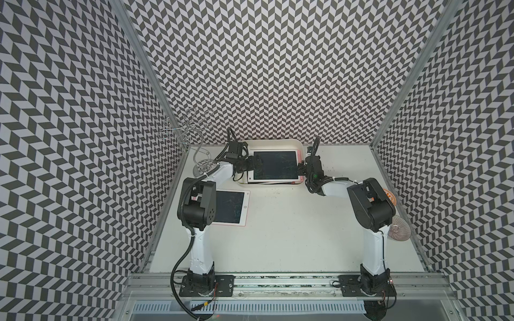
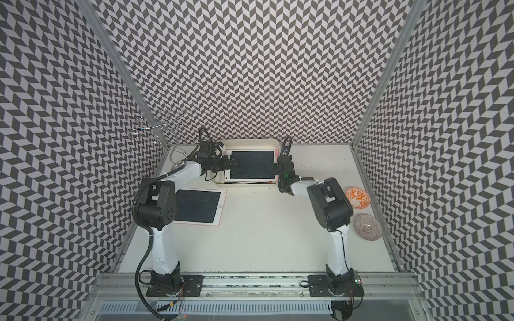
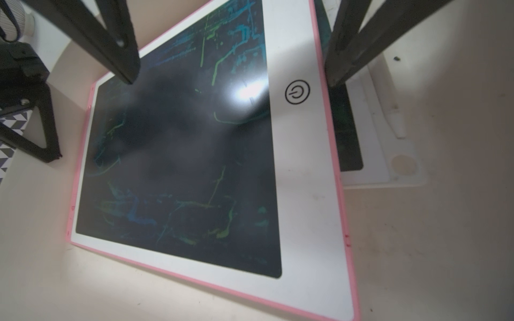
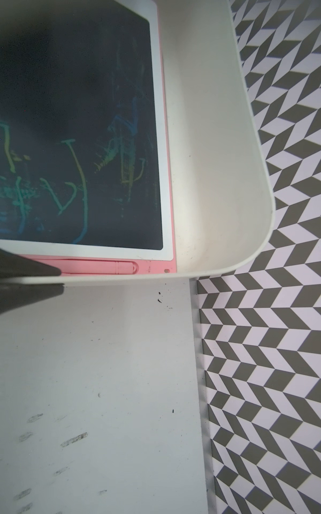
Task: Take out the writing tablet from the storage box
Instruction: Pick up the writing tablet from the storage box.
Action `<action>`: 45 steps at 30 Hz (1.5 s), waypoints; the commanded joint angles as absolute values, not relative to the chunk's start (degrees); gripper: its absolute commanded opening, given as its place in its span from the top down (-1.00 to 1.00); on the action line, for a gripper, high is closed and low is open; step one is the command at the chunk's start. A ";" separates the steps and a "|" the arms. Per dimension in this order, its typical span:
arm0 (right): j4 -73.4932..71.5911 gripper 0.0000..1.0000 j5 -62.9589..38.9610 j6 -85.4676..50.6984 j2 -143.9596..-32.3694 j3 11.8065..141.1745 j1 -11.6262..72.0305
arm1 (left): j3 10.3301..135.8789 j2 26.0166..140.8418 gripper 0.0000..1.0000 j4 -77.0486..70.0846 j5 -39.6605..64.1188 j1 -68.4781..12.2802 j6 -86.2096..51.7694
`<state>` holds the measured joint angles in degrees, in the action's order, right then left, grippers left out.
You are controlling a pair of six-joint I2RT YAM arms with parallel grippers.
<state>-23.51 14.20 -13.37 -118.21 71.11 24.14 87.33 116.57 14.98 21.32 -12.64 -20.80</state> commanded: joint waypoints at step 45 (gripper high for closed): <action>-30.15 1.00 10.45 -16.61 -119.71 76.91 24.94 | 84.55 109.47 -0.99 4.89 43.85 -13.94 -27.31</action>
<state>-19.25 15.46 -14.61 -119.22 74.00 23.16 85.36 110.50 5.50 36.42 -10.94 -26.65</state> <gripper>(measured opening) 0.048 0.993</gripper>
